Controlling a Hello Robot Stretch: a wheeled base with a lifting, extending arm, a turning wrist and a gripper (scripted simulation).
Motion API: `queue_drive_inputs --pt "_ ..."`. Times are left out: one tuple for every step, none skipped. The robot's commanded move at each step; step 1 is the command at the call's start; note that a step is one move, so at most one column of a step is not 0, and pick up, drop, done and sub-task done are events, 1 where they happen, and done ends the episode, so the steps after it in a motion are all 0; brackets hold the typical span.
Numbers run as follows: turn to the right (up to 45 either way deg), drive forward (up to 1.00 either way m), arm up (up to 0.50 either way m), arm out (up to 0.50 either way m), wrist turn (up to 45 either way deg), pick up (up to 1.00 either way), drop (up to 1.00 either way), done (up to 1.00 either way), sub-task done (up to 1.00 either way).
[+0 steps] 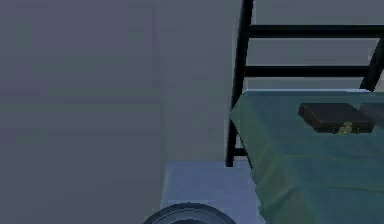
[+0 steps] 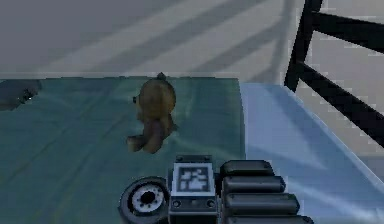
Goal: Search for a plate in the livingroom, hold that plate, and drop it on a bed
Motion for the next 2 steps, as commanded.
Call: queue_drive_inputs --pt "0.0 0.30 0.00 0.00 0.0 0.00 0.00 0.00 0.00" --pt "-6.0 0.00 0.00 0.00 0.0 0.00 0.00 0.00 0.00"
